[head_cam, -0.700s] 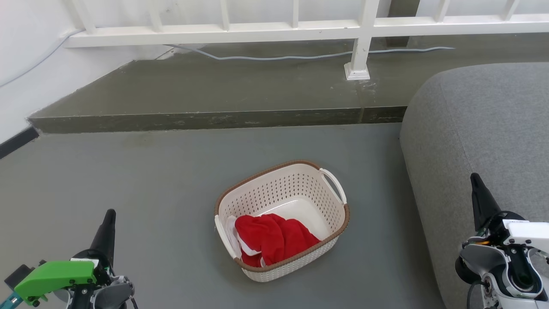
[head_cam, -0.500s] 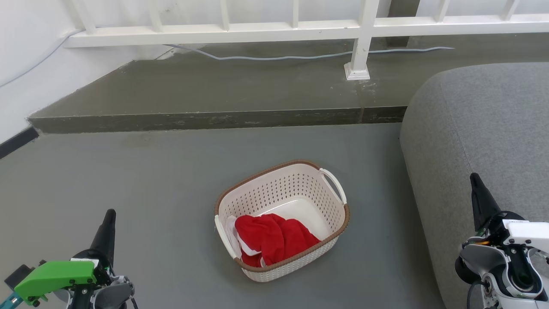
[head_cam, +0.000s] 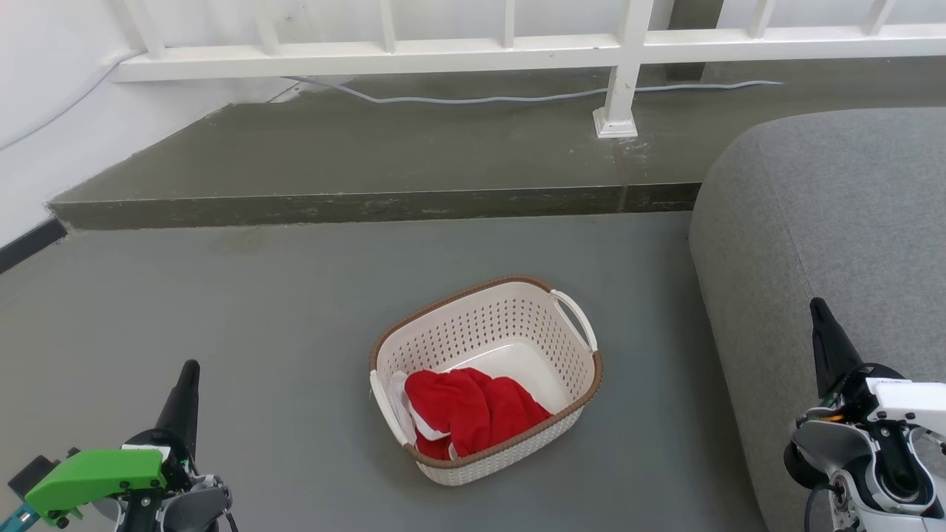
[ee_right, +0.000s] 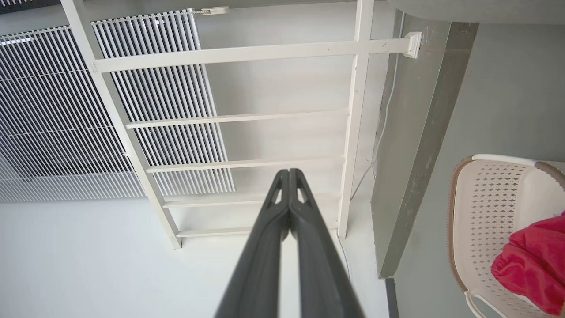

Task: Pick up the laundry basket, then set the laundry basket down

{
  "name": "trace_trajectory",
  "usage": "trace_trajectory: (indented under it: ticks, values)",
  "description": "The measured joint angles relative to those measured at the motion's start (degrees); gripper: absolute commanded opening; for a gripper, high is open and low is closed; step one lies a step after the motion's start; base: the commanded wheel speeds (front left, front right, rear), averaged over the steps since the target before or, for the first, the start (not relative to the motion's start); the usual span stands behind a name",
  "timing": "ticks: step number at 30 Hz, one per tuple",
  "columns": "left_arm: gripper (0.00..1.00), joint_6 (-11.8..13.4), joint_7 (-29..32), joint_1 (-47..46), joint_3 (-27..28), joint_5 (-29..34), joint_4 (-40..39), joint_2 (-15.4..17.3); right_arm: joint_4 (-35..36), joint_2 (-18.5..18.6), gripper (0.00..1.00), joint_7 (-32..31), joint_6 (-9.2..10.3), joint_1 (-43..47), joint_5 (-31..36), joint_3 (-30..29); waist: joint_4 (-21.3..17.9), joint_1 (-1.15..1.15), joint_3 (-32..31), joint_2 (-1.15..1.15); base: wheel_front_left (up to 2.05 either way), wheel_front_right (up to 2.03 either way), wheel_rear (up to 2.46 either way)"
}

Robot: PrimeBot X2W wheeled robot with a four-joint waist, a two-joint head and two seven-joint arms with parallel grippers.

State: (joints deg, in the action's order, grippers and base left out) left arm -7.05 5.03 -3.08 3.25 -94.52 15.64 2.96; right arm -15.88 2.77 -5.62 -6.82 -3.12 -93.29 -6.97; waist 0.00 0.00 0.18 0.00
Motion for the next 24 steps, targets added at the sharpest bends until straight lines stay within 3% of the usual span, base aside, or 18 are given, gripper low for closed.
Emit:
trace_trajectory:
  ticks: [3, 4, 5, 6, 7, 17, 24]
  values:
    - [0.0, 0.0, 0.0, 0.0, 0.0, 0.0, 0.0, 0.0, 0.0, 0.0, 0.0, 0.0, 0.0, 0.0, 0.0, 0.0, 0.0, 0.0, 0.0, 0.0, 0.0, 0.0, 0.0]
    - [1.0, 0.0, 0.0, 0.0, 0.0, 0.0, 0.0, 0.0, 0.0, 0.0, 1.0, 0.0, 0.0, 0.0, 0.0, 0.0, 0.0, 0.0, 0.0, 0.0, 0.0, 0.0, 0.0]
    - [0.0, 0.0, 0.0, 0.1, 0.0, 0.0, 0.4, -0.1, -0.3, -0.1, 0.0, 0.0, 0.1, 0.1, 0.0, 0.0, 0.0, 0.0, 0.0, 0.0, 0.0, 0.0, 0.0]
    - [0.0, 0.1, 0.0, 0.4, 0.0, 0.0, 1.0, -0.4, -1.0, -0.4, 0.0, 0.0, 0.31, 0.5, 0.0, 0.0, 0.0, 0.0, 0.0, 0.0, 0.0, 0.0, 0.0]
    - [1.0, 0.1, 0.0, 1.0, -0.1, 0.0, 1.6, -0.6, -1.6, -0.8, 1.0, 0.0, 0.34, 1.1, 0.0, 0.1, 0.0, 0.0, 0.0, 0.0, 0.0, 0.0, 0.0]
    - [1.0, 0.1, -1.3, 2.7, -0.9, 1.2, 2.4, -1.6, -3.0, -1.5, 1.0, 1.3, 0.35, 3.0, 0.5, 1.2, 0.1, 0.0, 0.0, 0.0, 0.0, 0.0, 0.0]
    - [1.0, 0.1, -2.7, 2.7, -1.4, 4.5, 1.7, -1.6, -2.6, -1.4, 1.0, 2.7, 0.36, 3.0, 5.0, 2.3, 0.2, 0.0, 0.0, 0.0, 0.0, 0.0, 0.0]
